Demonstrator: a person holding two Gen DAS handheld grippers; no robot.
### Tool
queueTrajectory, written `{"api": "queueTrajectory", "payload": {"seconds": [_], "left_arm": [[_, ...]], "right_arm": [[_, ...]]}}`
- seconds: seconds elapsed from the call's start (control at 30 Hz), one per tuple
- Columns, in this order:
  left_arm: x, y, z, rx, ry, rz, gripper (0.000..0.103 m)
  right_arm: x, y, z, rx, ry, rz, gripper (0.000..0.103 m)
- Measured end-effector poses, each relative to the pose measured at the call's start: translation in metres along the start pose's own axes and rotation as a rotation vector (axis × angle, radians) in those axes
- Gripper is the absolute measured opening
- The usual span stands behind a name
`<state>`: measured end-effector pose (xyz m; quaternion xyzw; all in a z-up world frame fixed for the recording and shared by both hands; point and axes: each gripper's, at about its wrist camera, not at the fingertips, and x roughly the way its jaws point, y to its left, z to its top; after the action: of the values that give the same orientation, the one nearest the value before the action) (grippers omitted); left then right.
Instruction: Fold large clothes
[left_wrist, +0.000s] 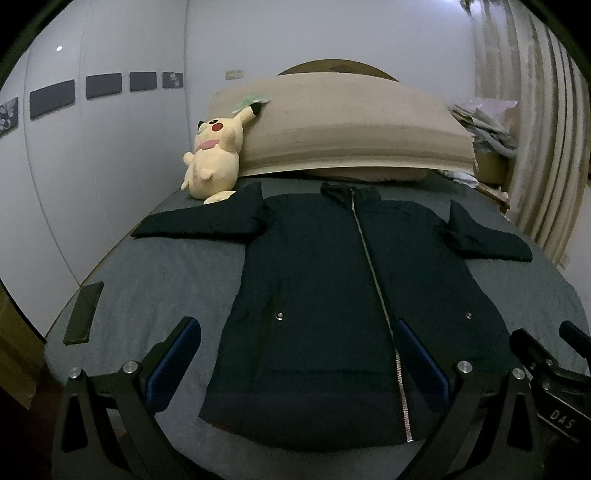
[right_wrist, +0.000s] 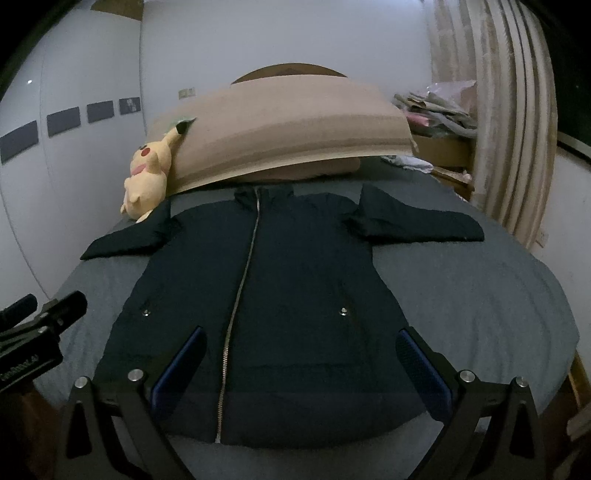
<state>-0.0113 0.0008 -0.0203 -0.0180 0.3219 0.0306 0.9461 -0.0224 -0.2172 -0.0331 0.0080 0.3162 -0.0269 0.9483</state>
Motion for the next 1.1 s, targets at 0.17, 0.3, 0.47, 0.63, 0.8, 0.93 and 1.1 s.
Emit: {"api": "queueTrajectory", "payload": {"seconds": [0.17,0.3,0.47,0.63,0.8,0.93,1.1], "left_arm": [[0.000,-0.005,-0.002,0.018,0.003,0.004,0.103],[0.000,-0.008,-0.005,0.028,0.004,0.006,0.103],[0.000,-0.012,-0.006,0.042,0.010,0.009,0.103],[-0.002,-0.014,-0.006,0.052,0.003,0.014,0.103],[-0.002,-0.015,-0.009,0.049,0.007,0.011,0.103],[-0.001,-0.014,-0.008,0.046,0.016,0.009,0.103],[0.002,-0.014,-0.009,0.046,0.025,0.011,0.103]], "right_arm": [[-0.001,-0.005,-0.002,0.018,-0.006,-0.001,0.103],[0.000,-0.005,-0.003,0.021,-0.001,0.000,0.103],[-0.001,-0.005,-0.003,0.024,0.000,0.002,0.103],[0.000,-0.006,-0.004,0.030,0.004,0.000,0.103],[0.001,-0.004,-0.004,0.023,0.007,-0.003,0.103],[0.003,-0.001,-0.004,0.015,0.011,-0.002,0.103],[0.007,0.000,-0.007,0.012,0.023,0.000,0.103]]}}
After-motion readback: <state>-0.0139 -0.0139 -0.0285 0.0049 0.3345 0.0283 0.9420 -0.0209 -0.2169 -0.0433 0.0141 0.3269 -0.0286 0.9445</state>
